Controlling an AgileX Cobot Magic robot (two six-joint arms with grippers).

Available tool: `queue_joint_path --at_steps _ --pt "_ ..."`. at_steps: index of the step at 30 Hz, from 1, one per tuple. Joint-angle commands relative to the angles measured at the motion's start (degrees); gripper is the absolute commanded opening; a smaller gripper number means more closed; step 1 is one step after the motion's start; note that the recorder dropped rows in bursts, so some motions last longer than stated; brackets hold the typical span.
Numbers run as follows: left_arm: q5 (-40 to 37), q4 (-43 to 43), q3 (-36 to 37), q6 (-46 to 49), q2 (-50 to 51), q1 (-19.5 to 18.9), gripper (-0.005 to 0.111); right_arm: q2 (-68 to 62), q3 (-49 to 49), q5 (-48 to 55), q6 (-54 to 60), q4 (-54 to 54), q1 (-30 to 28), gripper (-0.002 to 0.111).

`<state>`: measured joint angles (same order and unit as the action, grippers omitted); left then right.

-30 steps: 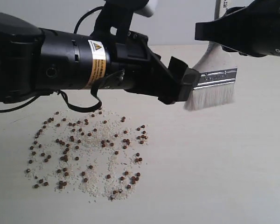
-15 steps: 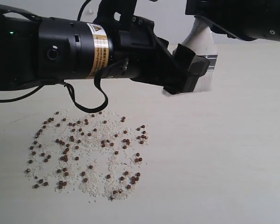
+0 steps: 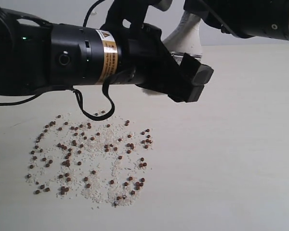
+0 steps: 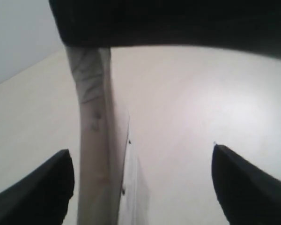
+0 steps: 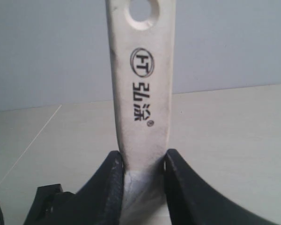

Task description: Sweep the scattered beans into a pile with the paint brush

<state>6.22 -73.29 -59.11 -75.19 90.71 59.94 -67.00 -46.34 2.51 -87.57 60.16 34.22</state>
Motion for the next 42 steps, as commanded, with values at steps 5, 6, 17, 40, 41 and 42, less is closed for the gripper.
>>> queue_joint_path --at_steps 5,6,17,40,41,42 --pt "-2.27 0.44 -3.05 1.53 2.80 0.05 0.075 0.35 -0.60 -0.76 0.70 -0.09 -0.22 0.000" --pt "-2.15 0.44 -3.36 1.53 2.80 0.05 0.074 0.35 -0.47 -0.87 1.09 0.02 -0.22 0.000" --pt "-2.49 0.08 -4.11 1.53 2.80 0.05 0.013 0.35 -0.33 1.24 2.59 -0.10 -0.22 0.000" --pt "4.82 -1.19 -4.11 3.65 2.80 -1.61 0.000 3.02 -0.33 -1.16 11.57 0.36 -0.22 0.079" --pt "6.18 -1.19 -4.11 3.65 2.80 -2.34 0.000 3.60 -0.33 -0.54 11.93 0.36 -0.22 0.078" --pt "8.19 -1.19 -4.11 3.65 2.80 -3.44 0.000 4.27 -0.33 0.58 13.01 0.36 -0.22 0.078"
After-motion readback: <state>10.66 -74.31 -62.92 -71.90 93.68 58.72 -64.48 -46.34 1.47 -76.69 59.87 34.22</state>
